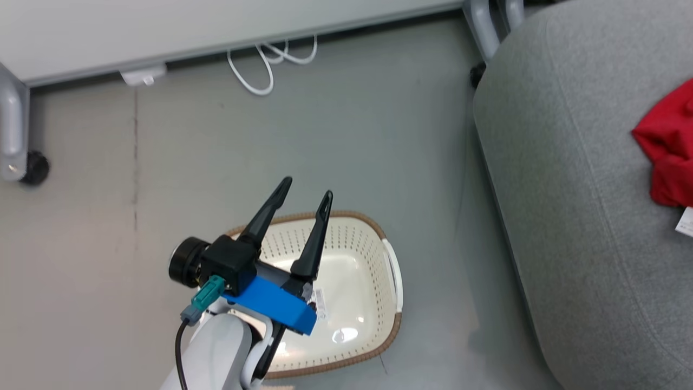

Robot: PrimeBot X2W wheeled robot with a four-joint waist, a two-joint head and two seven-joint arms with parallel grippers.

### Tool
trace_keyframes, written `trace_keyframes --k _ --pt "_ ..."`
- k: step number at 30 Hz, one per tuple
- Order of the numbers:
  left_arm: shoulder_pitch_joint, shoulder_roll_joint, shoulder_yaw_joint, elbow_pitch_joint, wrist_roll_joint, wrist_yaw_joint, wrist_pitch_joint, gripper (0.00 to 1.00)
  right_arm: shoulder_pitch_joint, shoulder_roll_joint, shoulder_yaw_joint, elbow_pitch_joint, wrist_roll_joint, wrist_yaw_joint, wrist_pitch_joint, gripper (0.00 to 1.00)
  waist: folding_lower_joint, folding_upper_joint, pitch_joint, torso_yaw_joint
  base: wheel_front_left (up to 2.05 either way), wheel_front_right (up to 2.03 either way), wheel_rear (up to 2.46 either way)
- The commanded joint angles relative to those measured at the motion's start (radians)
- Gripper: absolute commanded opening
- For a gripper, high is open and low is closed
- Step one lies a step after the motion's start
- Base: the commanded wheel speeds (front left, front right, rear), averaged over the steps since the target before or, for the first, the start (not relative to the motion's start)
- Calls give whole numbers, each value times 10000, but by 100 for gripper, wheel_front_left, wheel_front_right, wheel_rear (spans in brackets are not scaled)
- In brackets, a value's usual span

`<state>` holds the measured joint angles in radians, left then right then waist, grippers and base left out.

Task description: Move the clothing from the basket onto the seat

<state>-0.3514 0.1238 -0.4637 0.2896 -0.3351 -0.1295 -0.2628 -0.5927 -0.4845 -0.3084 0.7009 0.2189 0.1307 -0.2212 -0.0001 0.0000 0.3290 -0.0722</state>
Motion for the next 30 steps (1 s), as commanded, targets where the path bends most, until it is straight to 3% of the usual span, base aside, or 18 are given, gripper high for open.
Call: trace_keyframes --k 1,12,19,30 --pt "136 -4 45 41 -21 -11 -30 100 272 115 50 -127 -12 1 -24 100 1 0 -786 178 0 0 0" --pt "1465 -135 781 306 -115 -11 -28 100 2536 1423 970 -2765 -20 1 797 100 1 0 -2491 698 0 0 0" --pt "2129 -142 1315 450 -53 -11 -28 100 4312 2288 1227 -4570 87 1 1398 100 1 0 -3252 1437 0 0 0" --pt "2437 -160 1988 733 -110 -11 -28 100 6036 3826 1298 -6019 -531 3 1511 100 1 0 -3348 2200 0 0 0"
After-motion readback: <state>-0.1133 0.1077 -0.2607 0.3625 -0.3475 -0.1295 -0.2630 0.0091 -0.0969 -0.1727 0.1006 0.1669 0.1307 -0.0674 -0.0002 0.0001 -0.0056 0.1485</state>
